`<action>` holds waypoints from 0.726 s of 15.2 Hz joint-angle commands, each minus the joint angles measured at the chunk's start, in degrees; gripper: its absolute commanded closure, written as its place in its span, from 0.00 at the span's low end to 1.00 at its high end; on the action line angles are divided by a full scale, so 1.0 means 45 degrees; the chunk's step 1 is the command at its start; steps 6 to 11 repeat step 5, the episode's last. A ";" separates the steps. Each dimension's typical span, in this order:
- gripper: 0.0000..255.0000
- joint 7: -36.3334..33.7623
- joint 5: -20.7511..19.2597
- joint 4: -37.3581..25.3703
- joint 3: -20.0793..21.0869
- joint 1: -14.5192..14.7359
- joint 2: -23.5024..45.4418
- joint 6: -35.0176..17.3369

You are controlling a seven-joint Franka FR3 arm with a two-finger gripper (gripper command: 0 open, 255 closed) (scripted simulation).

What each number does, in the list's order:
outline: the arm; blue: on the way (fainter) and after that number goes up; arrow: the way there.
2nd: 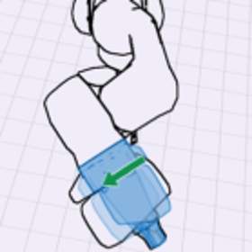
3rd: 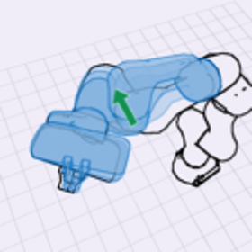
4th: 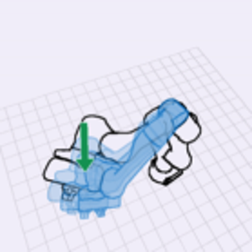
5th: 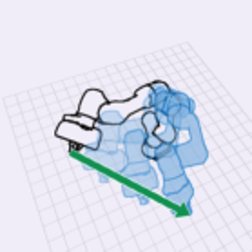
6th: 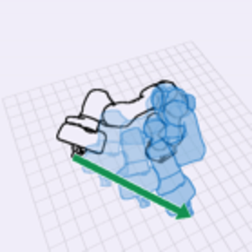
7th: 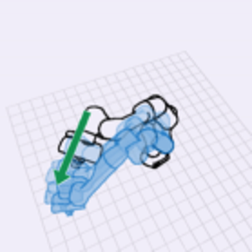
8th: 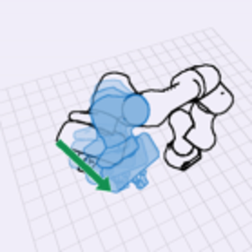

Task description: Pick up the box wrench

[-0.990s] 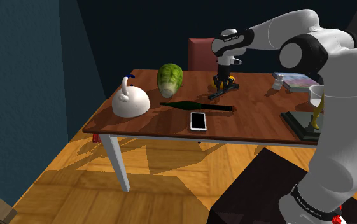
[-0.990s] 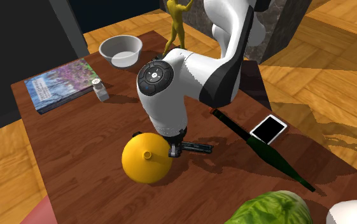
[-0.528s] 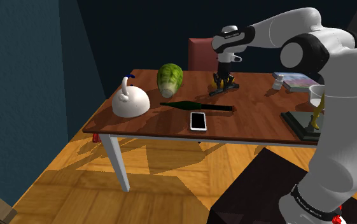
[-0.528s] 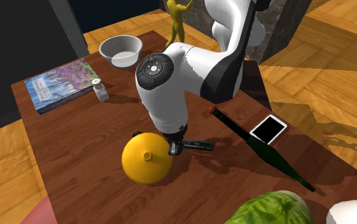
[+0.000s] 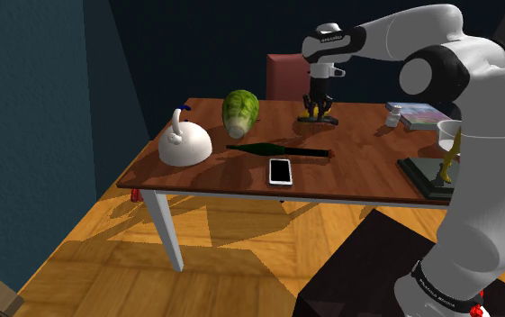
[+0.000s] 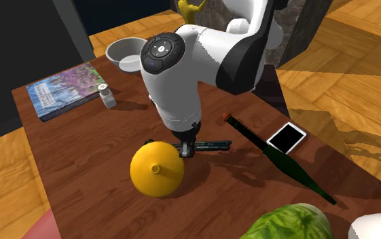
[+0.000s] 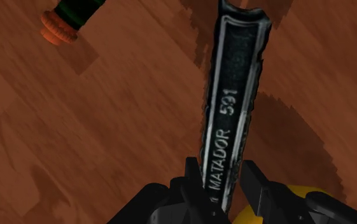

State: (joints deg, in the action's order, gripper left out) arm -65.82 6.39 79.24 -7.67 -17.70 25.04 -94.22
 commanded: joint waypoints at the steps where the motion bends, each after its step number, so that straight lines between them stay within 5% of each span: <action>1: 1.00 -0.0026 -0.0001 -0.0403 -0.0001 -0.0015 0.0026 0.0379; 11: 1.00 -0.0050 -0.0004 -0.0778 -0.0004 -0.0031 0.0030 0.0748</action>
